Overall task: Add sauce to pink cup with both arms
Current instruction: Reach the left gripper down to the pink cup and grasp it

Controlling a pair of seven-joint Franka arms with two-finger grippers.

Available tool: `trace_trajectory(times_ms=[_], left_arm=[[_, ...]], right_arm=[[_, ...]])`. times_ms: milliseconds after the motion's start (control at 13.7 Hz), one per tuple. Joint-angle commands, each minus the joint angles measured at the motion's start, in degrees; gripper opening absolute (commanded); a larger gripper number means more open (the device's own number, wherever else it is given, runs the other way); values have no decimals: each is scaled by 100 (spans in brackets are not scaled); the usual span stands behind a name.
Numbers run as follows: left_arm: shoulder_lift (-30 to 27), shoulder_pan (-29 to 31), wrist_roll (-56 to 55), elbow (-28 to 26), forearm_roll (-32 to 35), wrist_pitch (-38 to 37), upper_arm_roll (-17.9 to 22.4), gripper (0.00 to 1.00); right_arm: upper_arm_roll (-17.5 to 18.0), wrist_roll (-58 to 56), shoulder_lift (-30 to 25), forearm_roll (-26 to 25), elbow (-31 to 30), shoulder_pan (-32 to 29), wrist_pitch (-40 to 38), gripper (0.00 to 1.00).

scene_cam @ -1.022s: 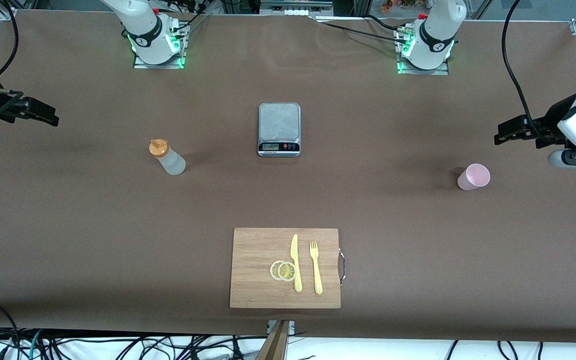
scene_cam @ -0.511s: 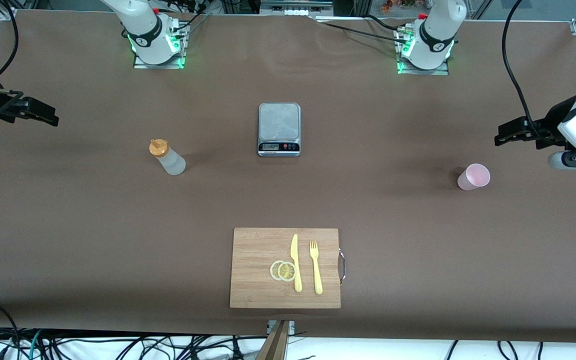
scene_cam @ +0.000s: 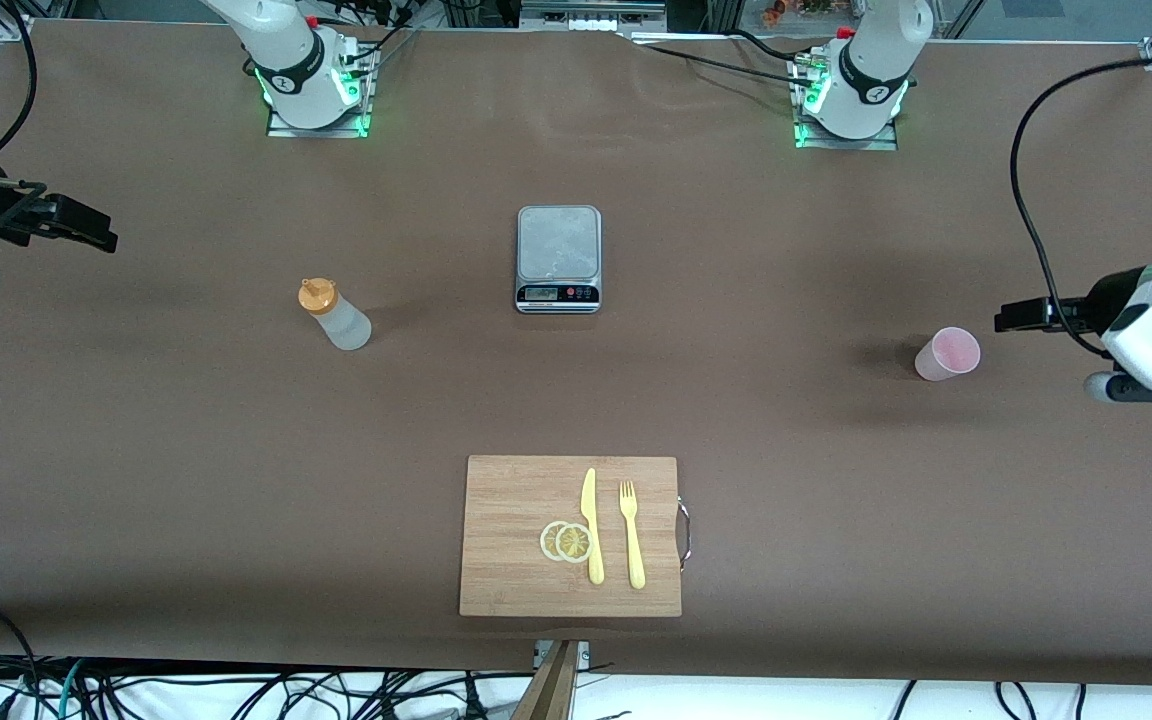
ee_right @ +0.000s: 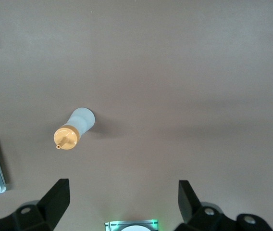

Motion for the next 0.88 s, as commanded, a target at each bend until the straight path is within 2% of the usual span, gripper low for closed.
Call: trace_trajectory(times_ms=[0,219,511,803], left_arm=[[284,401,644,25,91,277,-33,100],[232,473,1233,-983,99,1365,89,100],[-128,429,1340,-2565,108,2886,266,100],[-181,446,1375,-3384,108,3818,301,98]], right_arm=[[-23,-78,28,25,83,-1,-18,100],[-23,-78,28,25,83,-1,-18,100],[-23,-78,28,25,83,-1,-18,100],[-23,-78,28,25,83,-1,-18,100]])
